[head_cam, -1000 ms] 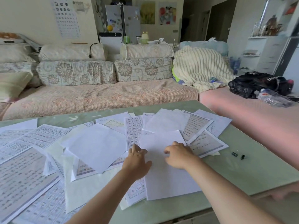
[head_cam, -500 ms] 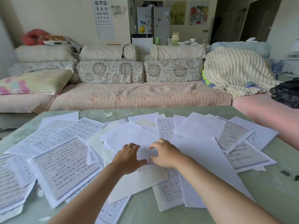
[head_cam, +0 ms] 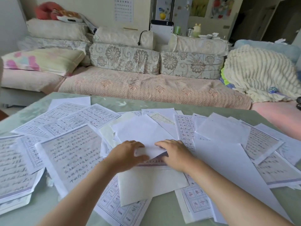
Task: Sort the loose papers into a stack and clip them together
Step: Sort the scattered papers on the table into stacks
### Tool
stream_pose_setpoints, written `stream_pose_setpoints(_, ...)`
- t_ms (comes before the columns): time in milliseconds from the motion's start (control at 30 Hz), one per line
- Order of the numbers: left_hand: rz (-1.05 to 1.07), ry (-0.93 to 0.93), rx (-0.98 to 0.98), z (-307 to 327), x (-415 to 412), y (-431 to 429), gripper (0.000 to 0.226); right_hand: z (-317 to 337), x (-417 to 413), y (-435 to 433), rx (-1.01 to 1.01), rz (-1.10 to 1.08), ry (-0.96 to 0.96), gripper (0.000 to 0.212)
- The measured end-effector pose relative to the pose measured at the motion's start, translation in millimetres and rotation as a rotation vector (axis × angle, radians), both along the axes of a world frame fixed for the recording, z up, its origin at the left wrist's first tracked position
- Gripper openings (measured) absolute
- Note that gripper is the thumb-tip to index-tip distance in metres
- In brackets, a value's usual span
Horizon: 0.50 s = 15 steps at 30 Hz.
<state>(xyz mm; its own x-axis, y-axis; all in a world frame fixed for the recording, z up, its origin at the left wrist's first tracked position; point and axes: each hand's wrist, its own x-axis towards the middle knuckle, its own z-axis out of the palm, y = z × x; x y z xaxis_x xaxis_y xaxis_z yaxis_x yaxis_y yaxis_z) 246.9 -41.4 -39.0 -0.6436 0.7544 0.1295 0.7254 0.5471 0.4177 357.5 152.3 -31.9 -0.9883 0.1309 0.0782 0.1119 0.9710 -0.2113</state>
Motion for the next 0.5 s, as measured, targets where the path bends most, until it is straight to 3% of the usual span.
stream_pose_setpoints(133,0.029,-0.106,0.082,7.7,0.6,-16.7,0.063,-2.9,0.3,-3.2,0.131,-0.010,0.216,0.037)
stream_pose_setpoints(233,0.191,-0.551,0.235,18.1,0.1,-29.6,0.067,-6.4,-4.6,-15.7,0.194,0.094,0.331,0.030)
stream_pose_setpoints(333,0.377,-1.062,0.586,23.5,-5.1,-41.6,0.058,-7.7,-9.6,-32.8,0.273,0.262,0.456,0.032)
stream_pose_setpoints(400,0.511,-1.136,0.714,22.0,-8.5,-48.6,0.059,-9.6,-11.6,-43.1,0.292,0.351,0.517,0.033)
stream_pose_setpoints(500,0.617,-1.187,0.793,18.2,-17.0,-53.9,0.085,-8.8,-13.7,-53.3,0.260,0.345,0.465,0.044)
